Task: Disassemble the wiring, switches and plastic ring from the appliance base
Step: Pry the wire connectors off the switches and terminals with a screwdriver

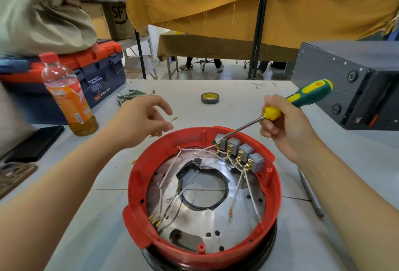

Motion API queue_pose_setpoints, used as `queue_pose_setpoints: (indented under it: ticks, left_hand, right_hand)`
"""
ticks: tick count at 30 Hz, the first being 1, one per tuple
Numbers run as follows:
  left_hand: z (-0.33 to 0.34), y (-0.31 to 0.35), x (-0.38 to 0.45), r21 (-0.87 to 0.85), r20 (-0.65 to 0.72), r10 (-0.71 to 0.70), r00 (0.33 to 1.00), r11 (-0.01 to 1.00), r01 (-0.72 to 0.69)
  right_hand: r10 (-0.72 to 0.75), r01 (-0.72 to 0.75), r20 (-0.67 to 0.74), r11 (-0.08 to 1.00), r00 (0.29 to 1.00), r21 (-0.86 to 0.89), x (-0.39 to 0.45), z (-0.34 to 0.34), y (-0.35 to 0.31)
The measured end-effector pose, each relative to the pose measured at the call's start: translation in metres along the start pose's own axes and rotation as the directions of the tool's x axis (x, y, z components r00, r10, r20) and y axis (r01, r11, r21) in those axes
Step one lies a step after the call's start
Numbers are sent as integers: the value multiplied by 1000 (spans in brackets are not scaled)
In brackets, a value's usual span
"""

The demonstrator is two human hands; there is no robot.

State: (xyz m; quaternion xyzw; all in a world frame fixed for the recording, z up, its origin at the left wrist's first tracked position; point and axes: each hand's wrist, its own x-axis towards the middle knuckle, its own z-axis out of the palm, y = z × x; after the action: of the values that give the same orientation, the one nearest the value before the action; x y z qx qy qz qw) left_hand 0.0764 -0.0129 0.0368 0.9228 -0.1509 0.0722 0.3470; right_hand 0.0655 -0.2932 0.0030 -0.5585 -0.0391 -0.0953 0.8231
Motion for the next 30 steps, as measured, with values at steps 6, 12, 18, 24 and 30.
queue_pose_setpoints:
  ticks: [6,12,18,24,30]
  left_hand:
    - [-12,-47,-25,35,43,-220,975,975,219]
    - [-6,-77,-39,162,100,-272,957,954,254]
    - [-4,-80,-46,188,112,-267,957,952,243]
    - [-8,-83,-52,140,58,-269,961,956,259]
    - [-20,-53,-55,-6,3,-166,986,986,166]
  right_hand:
    - [-10,20,103,995,995,-101,-15,5,1]
    - [-57,64,76,993,995,-98,-28,12,3]
    - [-84,92,62,986,995,-140,-34,15,8]
    - [-96,97,12,989,995,-114,-37,18,10]
    - [-100,96,-28,988,995,-117,-36,19,12]
